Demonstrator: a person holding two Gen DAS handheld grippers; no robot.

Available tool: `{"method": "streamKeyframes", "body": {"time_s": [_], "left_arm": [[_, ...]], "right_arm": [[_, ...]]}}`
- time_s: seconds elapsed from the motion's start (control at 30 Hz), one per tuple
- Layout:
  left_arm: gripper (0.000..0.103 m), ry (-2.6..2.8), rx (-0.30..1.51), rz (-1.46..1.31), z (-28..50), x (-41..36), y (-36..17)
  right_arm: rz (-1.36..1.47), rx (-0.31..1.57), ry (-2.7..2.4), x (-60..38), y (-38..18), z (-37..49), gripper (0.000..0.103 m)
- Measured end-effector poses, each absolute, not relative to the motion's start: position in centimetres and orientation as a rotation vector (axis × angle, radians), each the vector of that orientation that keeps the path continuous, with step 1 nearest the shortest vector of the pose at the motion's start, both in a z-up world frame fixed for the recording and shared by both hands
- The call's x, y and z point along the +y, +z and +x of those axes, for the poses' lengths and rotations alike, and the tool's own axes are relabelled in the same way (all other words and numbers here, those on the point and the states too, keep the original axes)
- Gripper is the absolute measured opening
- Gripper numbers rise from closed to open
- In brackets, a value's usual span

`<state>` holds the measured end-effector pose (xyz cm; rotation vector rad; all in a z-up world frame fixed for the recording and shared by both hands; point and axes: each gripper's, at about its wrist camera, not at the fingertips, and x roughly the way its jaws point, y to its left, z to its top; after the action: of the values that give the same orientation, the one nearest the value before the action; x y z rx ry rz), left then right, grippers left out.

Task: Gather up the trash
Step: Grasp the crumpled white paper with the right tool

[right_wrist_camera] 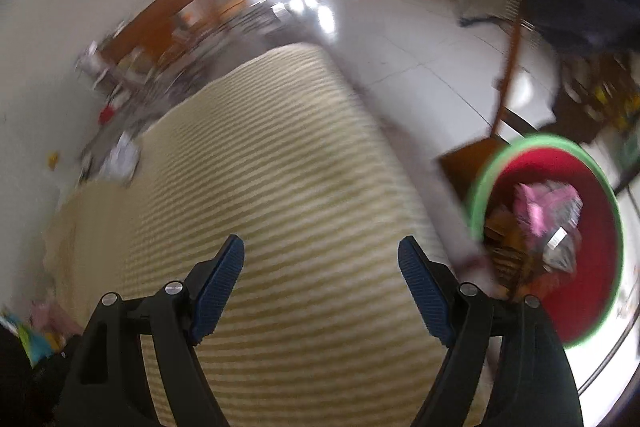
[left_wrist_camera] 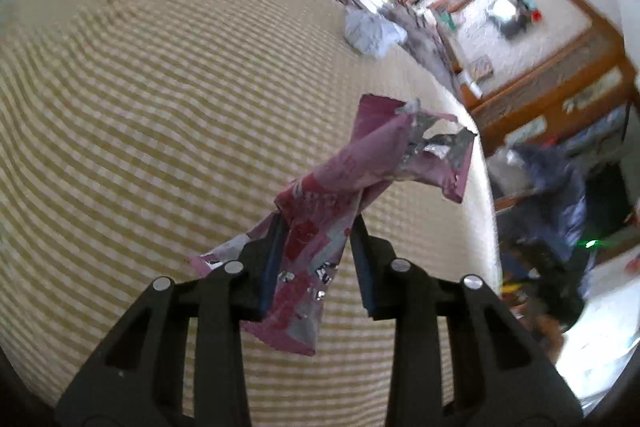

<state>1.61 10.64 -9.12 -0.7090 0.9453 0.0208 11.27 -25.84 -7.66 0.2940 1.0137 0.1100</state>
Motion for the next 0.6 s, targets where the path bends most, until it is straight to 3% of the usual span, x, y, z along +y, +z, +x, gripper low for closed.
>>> {"method": "streamKeyframes", "body": {"time_s": [0.3, 0.4, 0.6], "left_arm": [[0.033, 0.013, 0.93, -0.801, 1.5, 12.0, -10.1], [0.034, -0.003, 0.904, -0.787, 1.0, 11.5, -9.4], [0.035, 0.019, 0.839, -0.746, 0.8, 12.3, -7.7]], "right_arm": [[0.295, 0.976, 0.283, -12.0, -6.5, 21.1, 0.084], [0.23, 0.962, 0.32, -6.5, -6.0, 24.3, 0.091], [0.189, 1.036, 0.252, -0.5, -8.6, 28.6, 0.092]]}}
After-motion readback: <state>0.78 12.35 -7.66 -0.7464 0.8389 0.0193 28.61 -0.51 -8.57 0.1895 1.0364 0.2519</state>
